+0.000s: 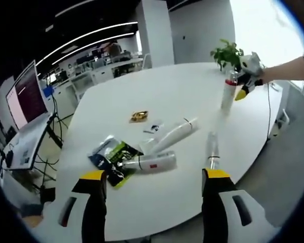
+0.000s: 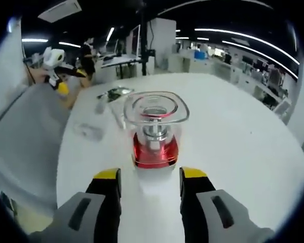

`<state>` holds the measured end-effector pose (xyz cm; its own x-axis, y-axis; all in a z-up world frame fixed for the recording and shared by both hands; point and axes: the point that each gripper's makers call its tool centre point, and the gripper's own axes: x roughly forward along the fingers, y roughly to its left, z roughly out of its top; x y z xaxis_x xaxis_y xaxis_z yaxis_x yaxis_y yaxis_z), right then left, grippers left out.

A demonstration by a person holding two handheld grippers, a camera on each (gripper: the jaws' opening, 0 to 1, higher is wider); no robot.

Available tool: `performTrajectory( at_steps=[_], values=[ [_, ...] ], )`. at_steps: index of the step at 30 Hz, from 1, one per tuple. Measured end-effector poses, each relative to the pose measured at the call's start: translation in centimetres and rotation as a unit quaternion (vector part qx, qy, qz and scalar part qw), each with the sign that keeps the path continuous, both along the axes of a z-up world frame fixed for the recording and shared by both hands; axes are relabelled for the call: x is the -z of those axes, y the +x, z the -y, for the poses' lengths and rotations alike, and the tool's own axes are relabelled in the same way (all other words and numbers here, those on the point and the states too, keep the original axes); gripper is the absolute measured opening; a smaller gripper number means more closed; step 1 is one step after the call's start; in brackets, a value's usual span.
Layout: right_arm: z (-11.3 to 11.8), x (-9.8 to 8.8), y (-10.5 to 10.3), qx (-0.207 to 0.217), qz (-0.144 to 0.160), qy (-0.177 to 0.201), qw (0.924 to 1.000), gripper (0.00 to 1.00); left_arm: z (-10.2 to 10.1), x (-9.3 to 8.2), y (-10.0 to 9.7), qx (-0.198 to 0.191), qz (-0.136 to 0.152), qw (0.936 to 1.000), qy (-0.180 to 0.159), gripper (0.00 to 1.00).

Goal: Arrange the skincare products in the storage area until every visible bottle or jar stands upright without overlapping.

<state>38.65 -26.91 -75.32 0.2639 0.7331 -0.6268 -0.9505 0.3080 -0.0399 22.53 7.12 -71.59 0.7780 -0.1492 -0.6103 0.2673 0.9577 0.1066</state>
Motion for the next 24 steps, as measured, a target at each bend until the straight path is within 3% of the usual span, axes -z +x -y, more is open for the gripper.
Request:
performTrajectory(
  at_steps=[9, 11, 14, 19, 24],
  values=[
    [0.0, 0.1, 0.8, 0.044, 0.010, -0.001, 0.9990, 0.48, 0.6, -0.2, 0.0, 0.009, 0.004, 0.9999, -0.013, 0.69],
    [-0.1, -0.6, 0.2, 0.064, 0.009, 0.013, 0.9978, 0.54, 0.5, -0.3, 0.0, 0.010, 0.008, 0.9998, -0.016, 0.69],
    [0.6, -0.3, 0.1, 0.095, 0.009, 0.015, 0.9954, 0.68, 0.4, -0.4, 0.1, 0.009, 0.013, 0.9996, -0.023, 0.69],
    [1.2, -0.7, -0.9, 0.118, 0.009, 0.011, 0.9929, 0.76, 0.8, -0.7, 0.3, 0.015, 0.021, 0.9992, -0.030, 0.70],
    [1.1, -2.6, -2.7, 0.150, 0.021, 0.030, 0.9881, 0.85, 1.3, -1.1, 0.2, 0.023, 0.029, 0.9987, -0.035, 0.70]
  ],
)
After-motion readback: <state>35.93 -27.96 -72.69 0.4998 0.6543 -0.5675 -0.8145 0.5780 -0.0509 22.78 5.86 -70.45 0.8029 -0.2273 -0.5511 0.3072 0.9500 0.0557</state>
